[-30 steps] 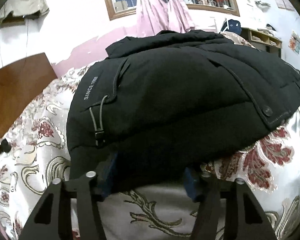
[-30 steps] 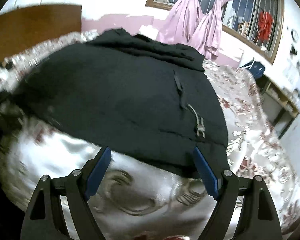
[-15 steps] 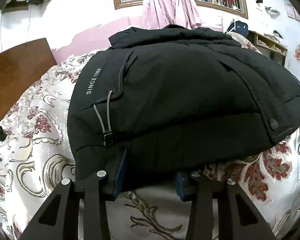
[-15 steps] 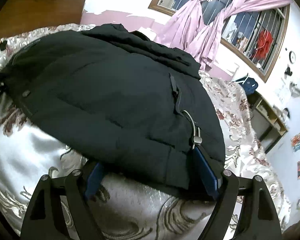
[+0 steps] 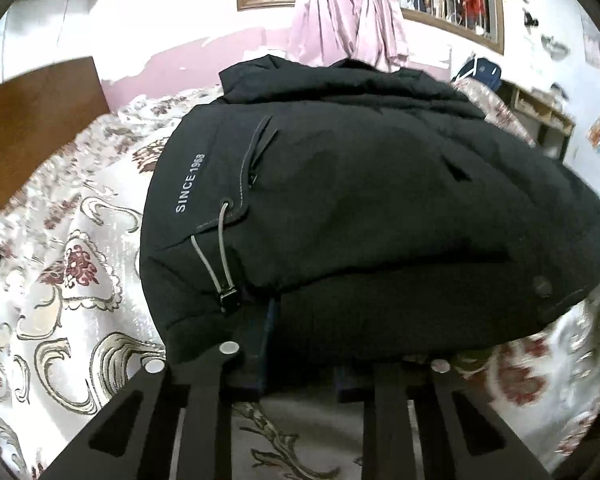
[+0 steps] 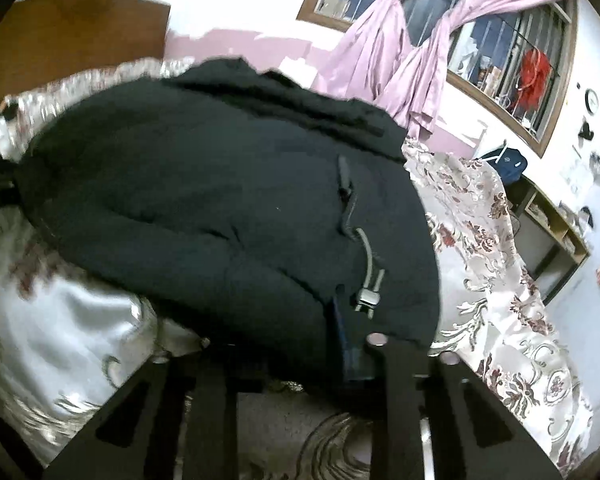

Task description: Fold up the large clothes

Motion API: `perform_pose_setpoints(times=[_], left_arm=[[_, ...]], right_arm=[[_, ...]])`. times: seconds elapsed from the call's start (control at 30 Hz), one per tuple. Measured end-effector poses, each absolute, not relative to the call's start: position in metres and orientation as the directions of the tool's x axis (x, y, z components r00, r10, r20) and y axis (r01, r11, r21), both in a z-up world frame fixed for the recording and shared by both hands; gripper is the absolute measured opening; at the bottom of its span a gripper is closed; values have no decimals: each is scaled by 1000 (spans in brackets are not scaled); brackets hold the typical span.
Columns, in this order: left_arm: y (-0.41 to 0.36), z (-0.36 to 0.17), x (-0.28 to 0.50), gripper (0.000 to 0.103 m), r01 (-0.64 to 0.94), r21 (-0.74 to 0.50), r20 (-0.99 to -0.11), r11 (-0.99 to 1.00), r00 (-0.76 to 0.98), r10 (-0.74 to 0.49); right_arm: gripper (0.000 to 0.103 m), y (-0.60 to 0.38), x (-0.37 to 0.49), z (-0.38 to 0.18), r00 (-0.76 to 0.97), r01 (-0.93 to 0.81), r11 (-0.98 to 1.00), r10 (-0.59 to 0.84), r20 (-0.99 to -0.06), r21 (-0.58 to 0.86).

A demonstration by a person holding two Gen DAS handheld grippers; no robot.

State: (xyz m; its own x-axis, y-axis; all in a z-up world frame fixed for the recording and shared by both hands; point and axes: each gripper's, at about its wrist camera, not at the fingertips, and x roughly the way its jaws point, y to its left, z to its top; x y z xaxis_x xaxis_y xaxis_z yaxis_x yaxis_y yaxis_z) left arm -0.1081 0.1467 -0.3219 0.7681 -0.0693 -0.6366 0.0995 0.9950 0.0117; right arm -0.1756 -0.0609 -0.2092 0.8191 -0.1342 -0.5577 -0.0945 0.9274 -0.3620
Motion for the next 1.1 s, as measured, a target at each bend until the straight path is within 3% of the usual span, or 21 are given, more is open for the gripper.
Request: perform_pose_setpoints(times=[0.3, 1.1], left_arm=[[145, -276, -111, 10, 131, 45, -614, 990, 785, -76], [147, -200, -81, 8, 93, -17, -586, 996, 806, -85]], right_arm=[[12, -72, -174, -180, 829, -105, 954, -72, -554, -281], [10, -80, -137, -114, 866, -128, 978, 30, -499, -163]])
